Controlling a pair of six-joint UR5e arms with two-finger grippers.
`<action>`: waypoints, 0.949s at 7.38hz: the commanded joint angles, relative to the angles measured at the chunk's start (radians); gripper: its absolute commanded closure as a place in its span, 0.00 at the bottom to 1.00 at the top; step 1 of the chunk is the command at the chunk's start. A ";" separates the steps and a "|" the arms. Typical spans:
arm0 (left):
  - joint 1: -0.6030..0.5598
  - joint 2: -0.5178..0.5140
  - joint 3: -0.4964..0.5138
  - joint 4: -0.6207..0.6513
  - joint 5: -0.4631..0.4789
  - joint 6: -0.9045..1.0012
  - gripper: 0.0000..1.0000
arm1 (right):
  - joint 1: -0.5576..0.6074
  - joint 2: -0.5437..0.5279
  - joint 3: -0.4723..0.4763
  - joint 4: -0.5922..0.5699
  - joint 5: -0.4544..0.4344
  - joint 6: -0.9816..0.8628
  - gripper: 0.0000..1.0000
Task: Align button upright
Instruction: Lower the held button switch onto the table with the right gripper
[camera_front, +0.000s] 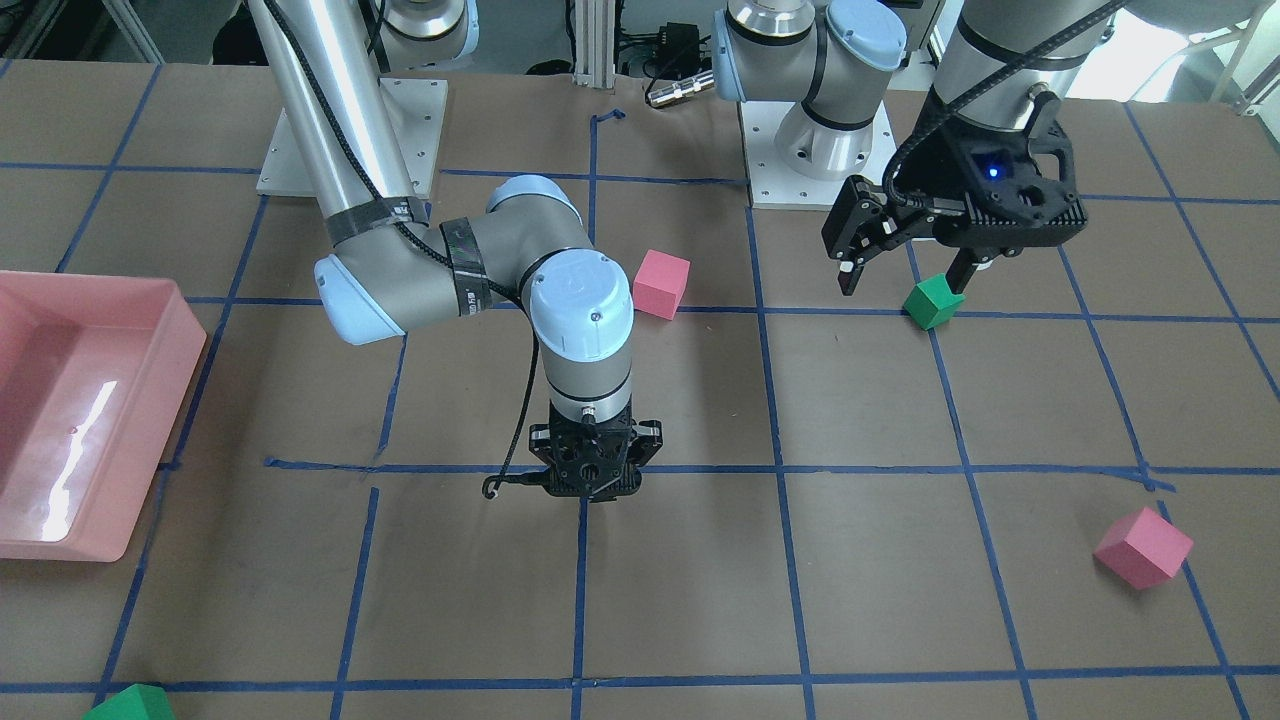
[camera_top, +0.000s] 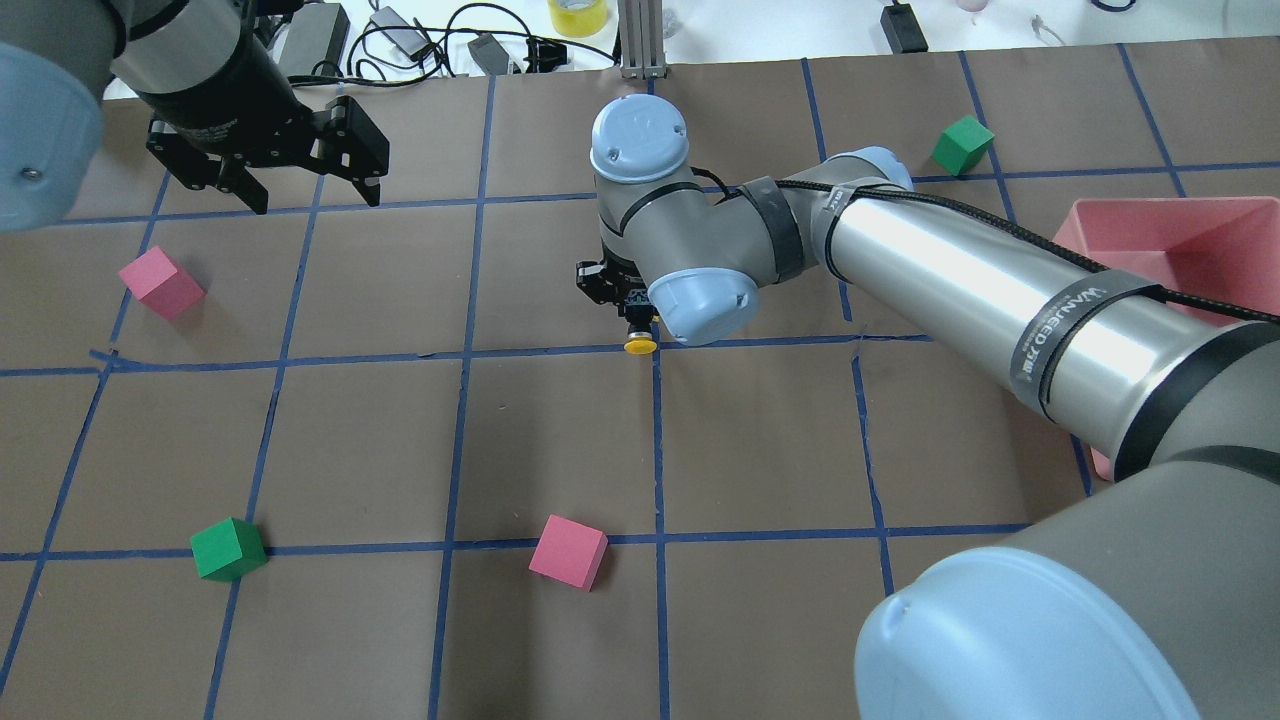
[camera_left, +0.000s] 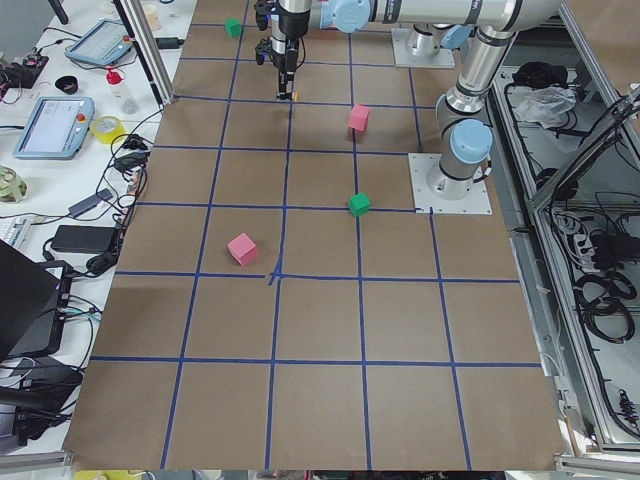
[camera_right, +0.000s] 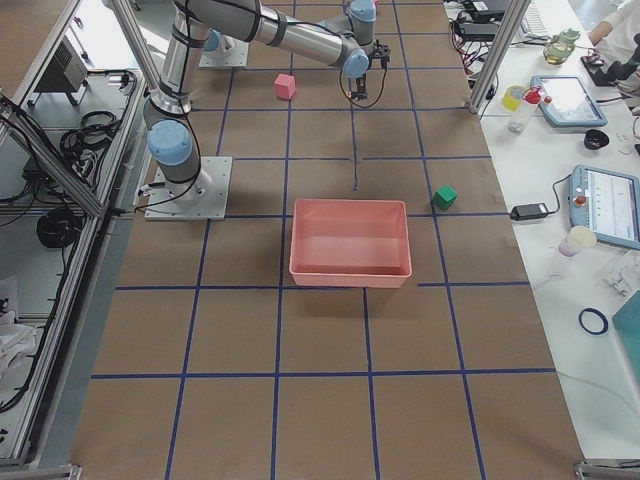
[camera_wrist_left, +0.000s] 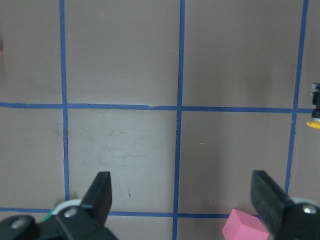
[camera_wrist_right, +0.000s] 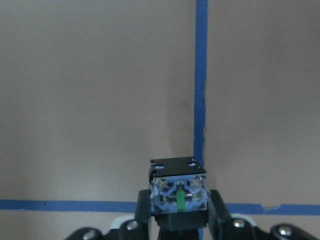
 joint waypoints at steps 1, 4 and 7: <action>0.000 0.000 0.000 0.000 -0.002 0.000 0.00 | 0.001 0.012 0.003 -0.008 -0.003 -0.006 1.00; 0.000 0.002 0.000 0.000 0.002 0.000 0.00 | 0.001 0.017 0.005 -0.007 -0.004 -0.001 1.00; 0.000 0.000 0.000 0.000 0.001 0.000 0.00 | 0.001 0.026 0.006 -0.005 0.003 -0.001 1.00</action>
